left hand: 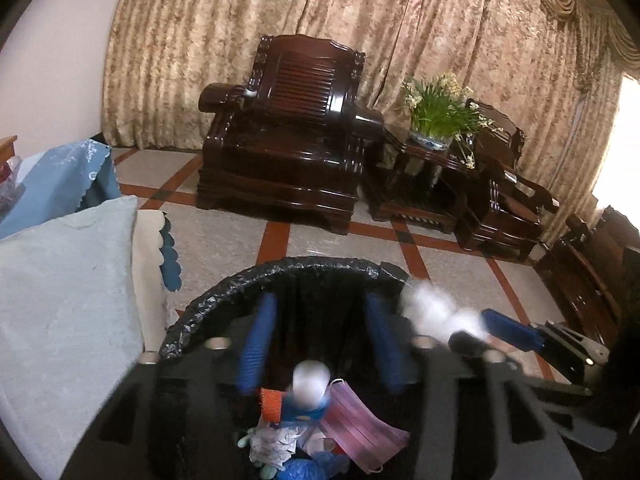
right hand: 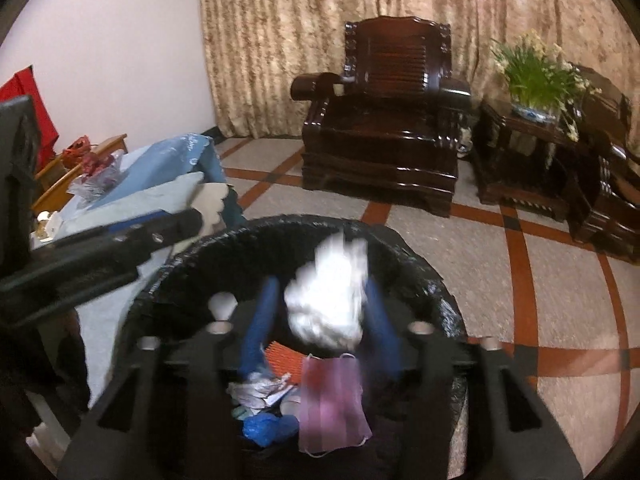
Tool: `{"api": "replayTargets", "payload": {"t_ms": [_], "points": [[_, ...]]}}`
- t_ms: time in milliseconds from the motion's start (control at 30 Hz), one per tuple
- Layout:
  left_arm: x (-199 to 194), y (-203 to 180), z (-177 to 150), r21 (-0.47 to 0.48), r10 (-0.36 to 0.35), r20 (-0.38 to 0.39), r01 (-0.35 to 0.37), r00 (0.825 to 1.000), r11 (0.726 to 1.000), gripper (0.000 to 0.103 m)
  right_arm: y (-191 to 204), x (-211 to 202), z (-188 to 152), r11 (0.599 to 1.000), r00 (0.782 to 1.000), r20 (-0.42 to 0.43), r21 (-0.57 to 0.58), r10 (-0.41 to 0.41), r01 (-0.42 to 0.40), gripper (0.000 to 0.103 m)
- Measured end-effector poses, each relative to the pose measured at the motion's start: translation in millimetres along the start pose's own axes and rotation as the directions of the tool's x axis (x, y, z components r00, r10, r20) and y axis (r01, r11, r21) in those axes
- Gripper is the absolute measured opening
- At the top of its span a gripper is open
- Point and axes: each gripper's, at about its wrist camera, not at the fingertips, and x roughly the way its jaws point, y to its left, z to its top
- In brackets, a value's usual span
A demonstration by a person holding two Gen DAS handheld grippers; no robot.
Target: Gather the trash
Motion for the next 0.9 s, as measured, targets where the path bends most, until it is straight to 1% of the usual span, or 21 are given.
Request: {"api": "replayTargets", "payload": {"t_ms": [67, 100, 133, 167, 233, 333, 400, 633, 800, 900], "points": [[-2, 1, 0, 0.005, 0.003, -0.001, -0.003, 1.000, 1.000, 0.058, -3, 1, -2, 1.000, 1.000, 0.002, 0.011, -0.004, 0.004, 0.069], [-5, 3, 0, 0.004, 0.008, -0.001, -0.008, 1.000, 1.000, 0.062, -3, 0, -2, 1.000, 1.000, 0.003, 0.013, -0.008, 0.007, 0.081], [-6, 3, 0, 0.003, 0.013, 0.000, -0.013, 1.000, 1.000, 0.068, -3, -2, -3, 1.000, 1.000, 0.007, 0.013, -0.013, 0.013, 0.088], [-10, 4, 0, 0.003, 0.027, 0.004, -0.027, 1.000, 1.000, 0.071, -2, -4, -4, 1.000, 1.000, 0.013, 0.014, -0.013, 0.013, 0.090], [-18, 9, -1, 0.007, 0.051, 0.010, -0.051, 0.999, 0.999, 0.082, 0, -8, -4, 1.000, 1.000, 0.016, 0.018, -0.001, 0.001, 0.096], [-31, 16, -5, 0.006, 0.080, 0.013, -0.080, 0.997, 0.997, 0.090, 3, -13, -2, 0.999, 1.000, 0.010, 0.027, 0.023, -0.023, 0.097], [-42, 24, -10, -0.004, 0.088, 0.005, -0.088, 0.996, 0.996, 0.093, 7, -18, -2, 0.999, 0.999, 0.010, 0.027, 0.042, -0.042, 0.097], [-79, 43, -27, -0.042, 0.138, -0.011, -0.139, 0.990, 0.989, 0.097, 29, -39, 4, 0.995, 0.995, 0.011, 0.010, 0.100, -0.100, 0.098], [-107, 52, -41, -0.066, 0.186, -0.015, -0.187, 0.982, 0.980, 0.097, 43, -56, 7, 0.991, 0.991, 0.018, 0.003, 0.134, -0.134, 0.098], [-125, 54, -43, -0.073, 0.201, -0.002, -0.200, 0.980, 0.977, 0.097, 52, -66, 8, 0.989, 0.989, 0.017, -0.008, 0.146, -0.146, 0.098]]}}
